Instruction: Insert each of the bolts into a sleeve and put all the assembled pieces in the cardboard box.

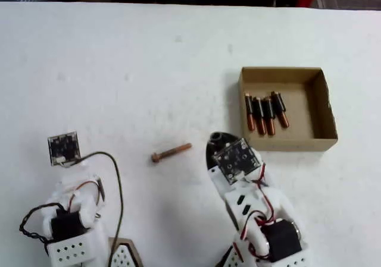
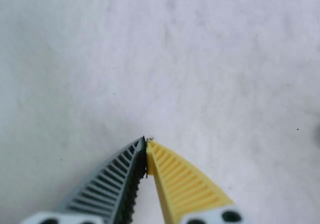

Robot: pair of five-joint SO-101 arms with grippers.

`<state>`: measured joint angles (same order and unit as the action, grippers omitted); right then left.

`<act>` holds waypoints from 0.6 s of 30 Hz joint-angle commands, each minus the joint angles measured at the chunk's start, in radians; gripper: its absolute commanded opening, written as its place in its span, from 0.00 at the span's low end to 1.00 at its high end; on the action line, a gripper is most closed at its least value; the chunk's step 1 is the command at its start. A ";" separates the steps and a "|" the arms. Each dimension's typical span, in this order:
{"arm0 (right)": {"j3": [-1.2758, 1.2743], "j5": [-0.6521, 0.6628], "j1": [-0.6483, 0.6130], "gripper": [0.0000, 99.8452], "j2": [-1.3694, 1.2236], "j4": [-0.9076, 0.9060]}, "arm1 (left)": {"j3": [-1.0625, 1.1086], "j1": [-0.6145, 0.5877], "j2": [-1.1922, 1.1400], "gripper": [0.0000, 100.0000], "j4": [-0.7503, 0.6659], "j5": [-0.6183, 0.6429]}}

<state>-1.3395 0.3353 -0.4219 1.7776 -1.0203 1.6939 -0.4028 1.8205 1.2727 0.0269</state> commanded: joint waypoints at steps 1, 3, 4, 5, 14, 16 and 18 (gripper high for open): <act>-0.018 -0.011 -0.005 0.02 0.025 -0.001 | -0.002 -0.004 0.008 0.02 0.012 -0.041; -0.028 -0.011 -0.004 0.02 0.025 -0.001 | -0.008 -0.004 0.008 0.02 0.011 -0.048; -0.028 -0.011 -0.004 0.02 0.025 -0.001 | -0.011 -0.004 0.008 0.02 0.008 -0.052; -0.029 -0.011 -0.004 0.02 0.025 -0.001 | -0.018 -0.004 0.008 0.02 0.005 -0.064; -0.106 -0.011 -0.004 0.02 0.025 0.035 | -0.193 -0.004 0.004 0.02 0.031 -0.071; -0.126 -0.011 -0.004 0.02 0.025 0.051 | -0.258 -0.004 0.004 0.02 0.061 -0.071; -0.146 -0.009 -0.004 0.02 0.025 0.071 | -0.325 0.002 0.002 0.02 0.098 -0.071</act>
<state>-1.4822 0.3353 -0.4219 1.7898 -0.9927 1.4914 -0.4028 1.8205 1.3249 -0.0361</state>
